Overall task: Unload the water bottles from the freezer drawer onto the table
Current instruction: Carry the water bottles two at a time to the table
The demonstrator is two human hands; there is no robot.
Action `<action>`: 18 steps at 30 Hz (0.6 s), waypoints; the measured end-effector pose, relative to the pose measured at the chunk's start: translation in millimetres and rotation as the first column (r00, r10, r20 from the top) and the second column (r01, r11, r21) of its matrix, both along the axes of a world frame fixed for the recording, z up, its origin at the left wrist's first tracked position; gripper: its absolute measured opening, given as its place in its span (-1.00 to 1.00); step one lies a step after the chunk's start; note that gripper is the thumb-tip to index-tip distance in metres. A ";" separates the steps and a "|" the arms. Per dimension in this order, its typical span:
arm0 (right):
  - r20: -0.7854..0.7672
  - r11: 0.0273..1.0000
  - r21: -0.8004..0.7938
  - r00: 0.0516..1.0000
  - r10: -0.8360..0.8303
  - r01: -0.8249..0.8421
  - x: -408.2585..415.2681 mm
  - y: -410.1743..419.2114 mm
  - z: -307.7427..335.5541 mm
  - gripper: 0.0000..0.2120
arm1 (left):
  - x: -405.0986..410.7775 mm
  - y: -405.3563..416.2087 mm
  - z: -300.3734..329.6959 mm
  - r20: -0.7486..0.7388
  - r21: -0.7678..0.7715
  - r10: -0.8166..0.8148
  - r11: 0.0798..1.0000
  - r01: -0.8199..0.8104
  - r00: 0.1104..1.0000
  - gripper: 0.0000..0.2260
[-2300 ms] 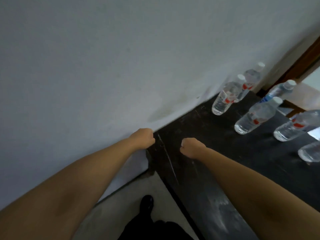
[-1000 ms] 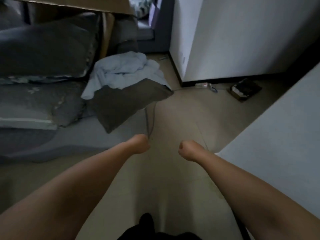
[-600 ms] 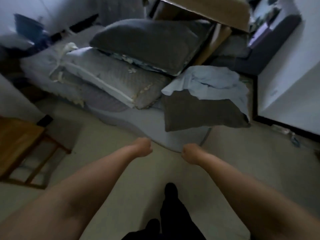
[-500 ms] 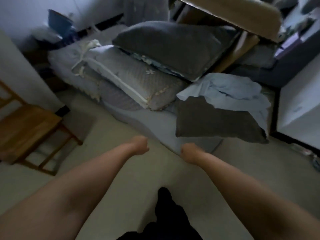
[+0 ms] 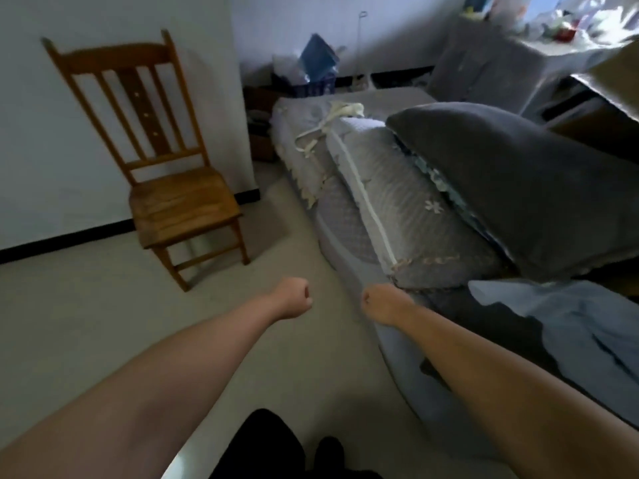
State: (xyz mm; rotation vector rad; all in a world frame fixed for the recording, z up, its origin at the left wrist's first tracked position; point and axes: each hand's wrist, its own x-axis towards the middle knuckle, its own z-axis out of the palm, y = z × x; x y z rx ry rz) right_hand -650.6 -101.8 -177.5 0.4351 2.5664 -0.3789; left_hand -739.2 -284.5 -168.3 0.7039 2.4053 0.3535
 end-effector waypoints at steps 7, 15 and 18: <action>0.032 0.945 -0.020 0.945 0.326 -0.325 -145.5 -92.3 -20.4 -0.67 | -96.0 -104.2 -12.6 0.044 0.001 0.341 0.940 -0.341 0.939 -0.82; 0.063 0.902 -0.081 0.901 0.430 -0.425 -317.0 -235.3 -17.0 -0.71 | -215.1 -256.6 -1.2 0.059 -0.051 0.540 0.841 -0.538 0.839 -0.73; 0.027 0.863 -0.098 0.866 0.500 -0.495 -369.4 -293.8 -1.5 -0.71 | -254.3 -317.8 11.0 0.035 -0.055 0.625 0.780 -0.623 0.780 -0.77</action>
